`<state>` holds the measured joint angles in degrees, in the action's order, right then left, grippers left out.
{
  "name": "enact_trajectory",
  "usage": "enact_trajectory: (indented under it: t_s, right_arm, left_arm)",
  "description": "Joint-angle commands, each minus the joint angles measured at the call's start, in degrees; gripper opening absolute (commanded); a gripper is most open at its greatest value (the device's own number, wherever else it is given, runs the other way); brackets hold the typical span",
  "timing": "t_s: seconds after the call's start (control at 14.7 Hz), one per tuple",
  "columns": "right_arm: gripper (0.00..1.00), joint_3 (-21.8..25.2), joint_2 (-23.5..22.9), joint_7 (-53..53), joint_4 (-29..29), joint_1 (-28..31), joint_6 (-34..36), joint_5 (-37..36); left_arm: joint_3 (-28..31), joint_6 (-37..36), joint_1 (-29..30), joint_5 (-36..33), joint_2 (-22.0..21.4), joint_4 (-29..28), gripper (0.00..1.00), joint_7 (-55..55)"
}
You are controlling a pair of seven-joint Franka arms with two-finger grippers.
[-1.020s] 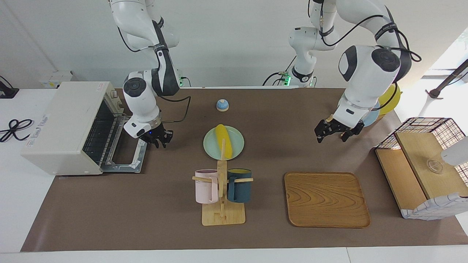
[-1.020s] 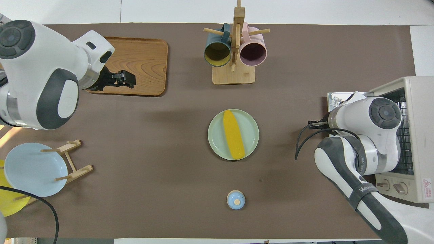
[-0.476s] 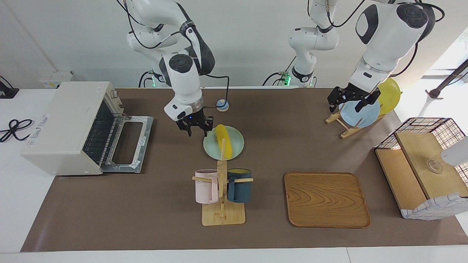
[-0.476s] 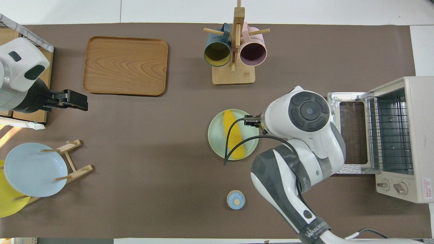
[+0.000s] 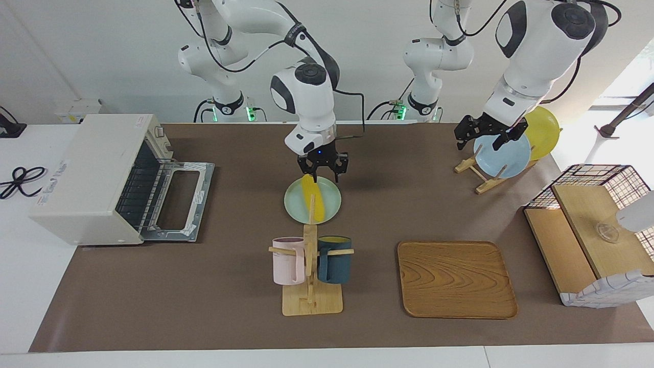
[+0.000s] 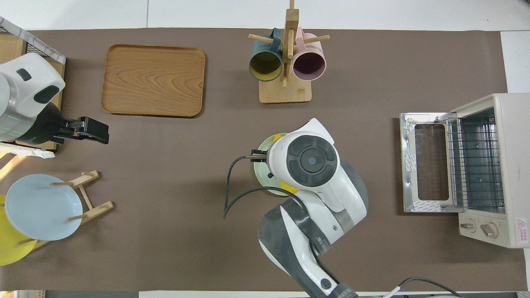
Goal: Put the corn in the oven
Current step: 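Grasp the green plate rim with the right gripper and lift it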
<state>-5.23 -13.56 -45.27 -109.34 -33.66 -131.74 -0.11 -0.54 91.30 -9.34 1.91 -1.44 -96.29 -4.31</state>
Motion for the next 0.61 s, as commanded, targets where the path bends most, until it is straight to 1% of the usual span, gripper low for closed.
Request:
enact_trajectory:
  t_s: [0.0, 0.14, 0.2, 0.34, 0.54]
  right_arm:
    - [0.63, 0.57, -5.68, -4.03, 2.12, -3.25, -3.51, -2.34]
    - [0.62, 0.48, -6.48, -4.30, 1.77, -3.34, -4.05, -3.76]
    - [0.55, 0.48, -6.74, -4.38, 1.68, -3.43, -4.05, -3.76]
    - [0.54, 0.48, -7.01, -4.30, 0.89, -3.43, -4.14, -5.33]
    - [0.51, 0.48, -6.92, -4.21, 0.10, -3.34, -4.40, -7.45]
  left_arm:
    - [0.01, -1.39, -0.15, -0.77, 0.82, 2.33, 1.00, 0.88]
    - [0.01, -0.95, -0.07, -0.68, 1.35, 3.12, 1.00, 1.06]
    - [0.01, -0.77, 0.02, -0.68, 1.26, 2.86, 1.00, 1.41]
    - [0.10, 0.54, 0.29, -0.68, 1.52, 2.51, 1.00, 3.25]
    - [0.01, 0.55, 0.64, -0.77, 1.70, 2.77, 1.00, 3.43]
